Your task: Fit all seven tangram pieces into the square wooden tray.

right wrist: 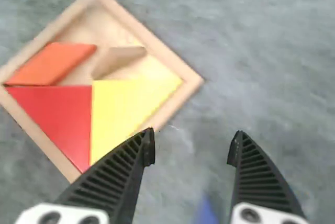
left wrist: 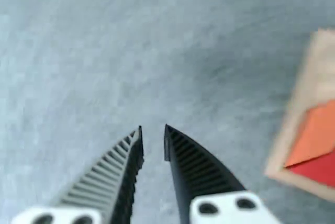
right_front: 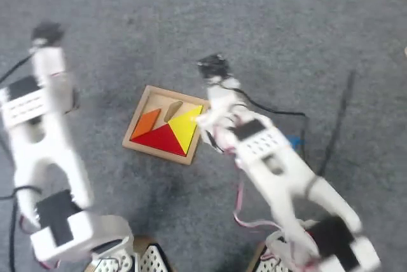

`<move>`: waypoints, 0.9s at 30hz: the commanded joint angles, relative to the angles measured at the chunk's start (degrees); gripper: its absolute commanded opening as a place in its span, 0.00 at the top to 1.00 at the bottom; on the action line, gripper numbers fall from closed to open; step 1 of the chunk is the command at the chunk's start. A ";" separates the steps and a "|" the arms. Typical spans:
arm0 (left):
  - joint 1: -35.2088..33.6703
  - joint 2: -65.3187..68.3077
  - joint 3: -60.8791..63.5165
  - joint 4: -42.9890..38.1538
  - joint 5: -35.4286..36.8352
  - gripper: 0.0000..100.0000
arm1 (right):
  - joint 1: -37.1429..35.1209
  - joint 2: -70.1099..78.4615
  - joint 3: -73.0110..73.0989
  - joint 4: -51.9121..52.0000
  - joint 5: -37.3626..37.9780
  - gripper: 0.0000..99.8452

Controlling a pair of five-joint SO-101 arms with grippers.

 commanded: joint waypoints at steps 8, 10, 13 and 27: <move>-15.12 -5.01 13.32 -11.43 0.88 0.82 | -5.76 25.01 -28.92 -2.51 -2.99 0.76; -15.91 -4.84 16.22 -15.65 0.53 0.82 | -5.76 28.00 -32.26 -2.51 -2.99 0.76; -15.91 -4.84 19.47 -19.87 0.35 0.82 | -5.58 31.34 -35.87 -2.24 -2.81 0.76; -15.65 -4.84 22.46 -22.24 -0.88 0.82 | -6.55 37.76 -42.11 5.85 -2.90 0.76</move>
